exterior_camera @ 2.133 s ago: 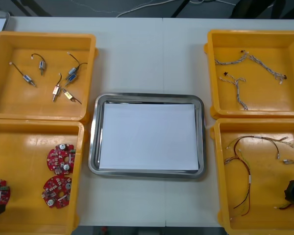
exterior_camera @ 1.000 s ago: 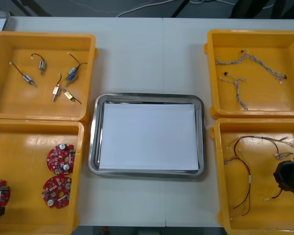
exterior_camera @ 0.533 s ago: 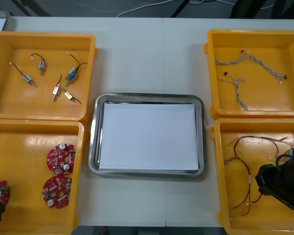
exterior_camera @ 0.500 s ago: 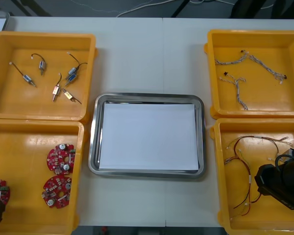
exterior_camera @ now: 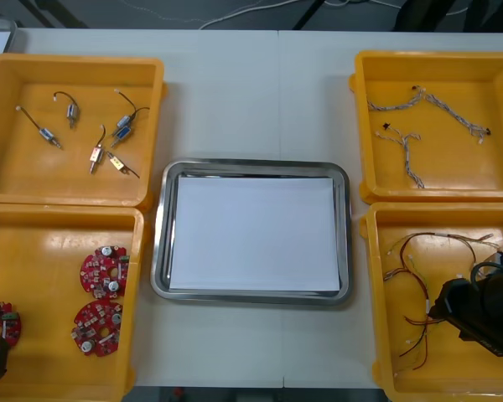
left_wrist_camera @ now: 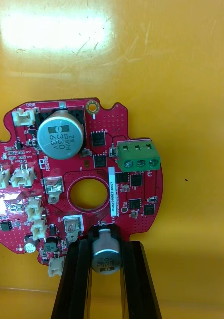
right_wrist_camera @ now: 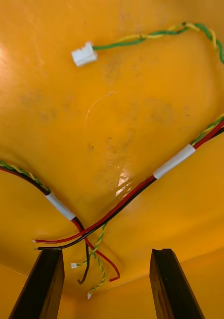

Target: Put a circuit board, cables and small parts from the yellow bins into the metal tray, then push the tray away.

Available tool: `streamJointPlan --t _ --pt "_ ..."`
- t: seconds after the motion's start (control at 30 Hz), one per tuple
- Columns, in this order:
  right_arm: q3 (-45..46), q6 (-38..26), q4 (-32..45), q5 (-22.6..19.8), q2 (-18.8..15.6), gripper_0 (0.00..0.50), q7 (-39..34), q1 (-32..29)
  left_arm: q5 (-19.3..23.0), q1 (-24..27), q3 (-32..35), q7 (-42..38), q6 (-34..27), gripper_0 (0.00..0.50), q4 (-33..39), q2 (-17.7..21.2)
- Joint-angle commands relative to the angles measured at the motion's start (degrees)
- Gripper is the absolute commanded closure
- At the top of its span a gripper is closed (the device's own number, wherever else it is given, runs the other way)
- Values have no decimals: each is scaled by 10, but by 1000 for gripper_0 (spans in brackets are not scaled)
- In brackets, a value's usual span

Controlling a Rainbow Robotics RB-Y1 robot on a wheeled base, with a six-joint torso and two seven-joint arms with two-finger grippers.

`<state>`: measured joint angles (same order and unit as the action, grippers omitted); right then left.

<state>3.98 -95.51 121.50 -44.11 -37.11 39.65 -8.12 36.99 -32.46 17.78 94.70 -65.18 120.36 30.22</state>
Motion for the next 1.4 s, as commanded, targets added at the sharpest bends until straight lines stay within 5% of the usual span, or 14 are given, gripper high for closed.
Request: streamJointPlan --t 0.03,0.9,1.4 --pt "38 -6 28 5 5 0 -28 13 0 12 -8 22 7 500 2 -5" --pt "35 -15 33 40 -38 0 -326 25 26 65 -86 17 -14 500 7 2" --pt "-45 88 1 112 -62 0 -416 -1 41 66 -95 29 -44 500 25 12"
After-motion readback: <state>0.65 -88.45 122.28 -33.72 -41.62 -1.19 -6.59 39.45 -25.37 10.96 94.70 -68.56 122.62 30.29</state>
